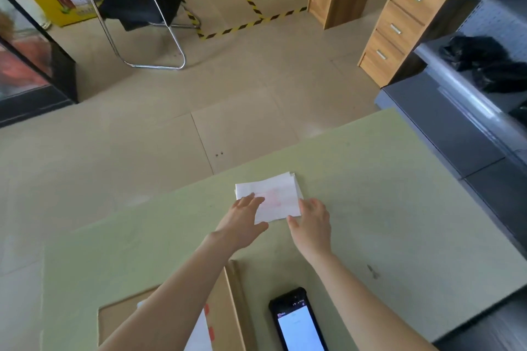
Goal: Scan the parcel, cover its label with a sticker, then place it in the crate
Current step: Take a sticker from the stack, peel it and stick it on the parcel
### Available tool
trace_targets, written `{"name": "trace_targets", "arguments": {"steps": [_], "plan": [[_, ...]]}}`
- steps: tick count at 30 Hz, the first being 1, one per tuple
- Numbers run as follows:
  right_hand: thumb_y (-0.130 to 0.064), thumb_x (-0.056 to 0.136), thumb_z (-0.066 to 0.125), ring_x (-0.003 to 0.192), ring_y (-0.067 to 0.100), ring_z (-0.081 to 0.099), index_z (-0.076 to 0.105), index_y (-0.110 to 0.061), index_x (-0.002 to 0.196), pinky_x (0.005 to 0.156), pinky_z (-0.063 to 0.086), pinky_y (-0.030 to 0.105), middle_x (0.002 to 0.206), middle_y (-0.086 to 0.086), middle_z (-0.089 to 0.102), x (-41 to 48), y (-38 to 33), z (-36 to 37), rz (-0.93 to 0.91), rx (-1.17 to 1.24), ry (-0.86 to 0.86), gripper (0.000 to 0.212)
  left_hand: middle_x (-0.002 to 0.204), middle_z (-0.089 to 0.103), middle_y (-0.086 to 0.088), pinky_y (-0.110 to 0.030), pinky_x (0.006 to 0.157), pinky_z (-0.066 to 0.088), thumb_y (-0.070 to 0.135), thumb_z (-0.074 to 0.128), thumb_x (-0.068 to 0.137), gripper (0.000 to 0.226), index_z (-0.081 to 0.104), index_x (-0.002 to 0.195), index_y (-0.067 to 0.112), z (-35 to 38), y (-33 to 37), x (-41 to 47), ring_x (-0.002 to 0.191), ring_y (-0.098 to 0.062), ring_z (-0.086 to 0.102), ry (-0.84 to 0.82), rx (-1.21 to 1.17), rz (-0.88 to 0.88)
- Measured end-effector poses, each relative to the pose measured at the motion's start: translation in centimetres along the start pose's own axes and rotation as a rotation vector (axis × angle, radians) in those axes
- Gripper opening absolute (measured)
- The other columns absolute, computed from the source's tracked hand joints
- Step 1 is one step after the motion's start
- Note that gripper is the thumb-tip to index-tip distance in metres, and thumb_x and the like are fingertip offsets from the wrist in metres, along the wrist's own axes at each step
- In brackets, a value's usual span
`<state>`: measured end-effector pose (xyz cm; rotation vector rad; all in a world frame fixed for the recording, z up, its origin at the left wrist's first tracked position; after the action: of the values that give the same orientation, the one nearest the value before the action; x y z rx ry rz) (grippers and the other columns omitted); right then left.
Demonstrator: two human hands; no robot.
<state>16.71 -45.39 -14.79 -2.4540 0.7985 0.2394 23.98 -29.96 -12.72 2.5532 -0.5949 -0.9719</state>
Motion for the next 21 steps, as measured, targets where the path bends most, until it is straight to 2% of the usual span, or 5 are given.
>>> {"name": "trace_targets", "arguments": {"steps": [5,11,21], "plan": [[-0.033,0.091,0.053,0.131,0.031,0.036,0.045,-0.016,0.135,0.108,0.033,0.037,0.143,0.013,0.037,0.5,-0.3,0.3,-0.003,-0.046,0.037,0.048,0.163,0.012,-0.003,-0.037,0.117,0.022,0.038,0.055,0.092,0.069,0.023,0.151,0.023,1.2,-1.1,1.2,0.147,-0.027,0.018,-0.034,0.036,-0.020],[-0.035,0.093,0.048,0.136,0.028,0.032,0.037,-0.012,0.142,0.111,0.031,0.036,0.149,0.011,0.033,0.1,-0.6,0.7,0.001,-0.067,0.016,0.055,0.162,0.018,0.002,-0.037,0.109,0.036,0.041,0.052,0.092,0.062,0.030,0.148,0.025,1.3,-1.0,1.5,0.142,-0.026,0.027,0.019,0.030,-0.039],[-0.036,0.094,0.048,0.138,0.027,0.031,0.032,-0.008,0.144,0.112,0.028,0.034,0.152,0.010,0.032,-0.1,-1.0,0.9,-0.020,-0.092,0.023,0.059,0.162,0.019,0.004,-0.037,0.107,0.036,0.048,0.045,0.095,0.058,0.033,0.147,0.026,1.1,-1.2,1.3,0.141,-0.024,0.031,0.009,-0.066,-0.039]]}}
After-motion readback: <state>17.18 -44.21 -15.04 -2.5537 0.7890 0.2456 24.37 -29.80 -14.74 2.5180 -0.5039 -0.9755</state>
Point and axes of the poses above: each hand's wrist, its own x-axis towards the middle knuckle, its own z-axis out of the palm, y = z × x, the point moved 7 cm from there along x, towards the middle knuckle
